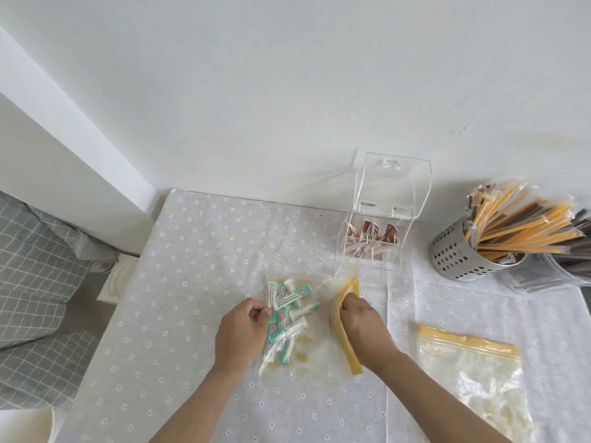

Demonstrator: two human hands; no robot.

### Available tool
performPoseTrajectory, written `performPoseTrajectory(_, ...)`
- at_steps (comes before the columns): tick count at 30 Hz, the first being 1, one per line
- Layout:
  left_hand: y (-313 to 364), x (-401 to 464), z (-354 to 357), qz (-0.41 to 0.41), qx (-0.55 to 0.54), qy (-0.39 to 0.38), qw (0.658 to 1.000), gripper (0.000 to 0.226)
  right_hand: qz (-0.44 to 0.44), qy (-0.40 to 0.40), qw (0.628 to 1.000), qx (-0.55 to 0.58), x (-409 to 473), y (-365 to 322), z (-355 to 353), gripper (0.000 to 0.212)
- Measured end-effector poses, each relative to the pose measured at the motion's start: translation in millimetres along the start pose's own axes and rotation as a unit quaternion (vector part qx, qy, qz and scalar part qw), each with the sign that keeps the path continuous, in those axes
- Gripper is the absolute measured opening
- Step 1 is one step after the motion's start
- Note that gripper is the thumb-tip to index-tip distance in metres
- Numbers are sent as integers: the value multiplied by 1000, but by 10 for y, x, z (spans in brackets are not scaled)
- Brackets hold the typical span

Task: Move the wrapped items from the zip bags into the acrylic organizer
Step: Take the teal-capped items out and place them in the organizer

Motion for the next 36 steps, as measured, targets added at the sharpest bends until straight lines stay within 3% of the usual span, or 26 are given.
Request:
performPoseTrajectory(3,-38,58,-44,15,-2,25,1000,13,28,23,999,17,77,63,37,9)
performPoseTrajectory(7,-96,94,-49,23,-21,45,999,14,40,-14,999,-15,126,104,199,23)
performPoseTrajectory(10,-136,89,-43,13,-49,67,996,16,12,28,999,-28,138,-7,73,44)
performPoseTrajectory(15,-203,98,-18,14,-88,81,993,21,19,72,997,27,152,-102,5,15)
performPoseTrajectory(18,-193,88,-20,18,-92,81,992,18,40,31,998,45,166,-69,129,25)
performPoseTrajectory(22,-161,73,-37,32,-93,83,992,24,-1,8,998,55,188,-196,81,13)
performPoseTrajectory(26,-160,70,-43,34,-106,86,990,26,17,-30,997,70,233,-126,177,20)
performPoseTrajectory(31,-146,68,-63,34,-103,85,990,27,-3,-111,994,-22,337,-344,233,32)
performPoseTrajectory(36,-131,65,-69,40,-101,77,991,24,26,-67,986,148,199,-211,53,21)
Point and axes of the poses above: each hand's wrist, its own x-axis towards the middle knuckle, its own z-axis out of the palm, y = z × x, the point moved 7 cm from there along x, towards the middle knuckle, and after that the axes turned 11 degrees about -y, right-handed, at the moved point
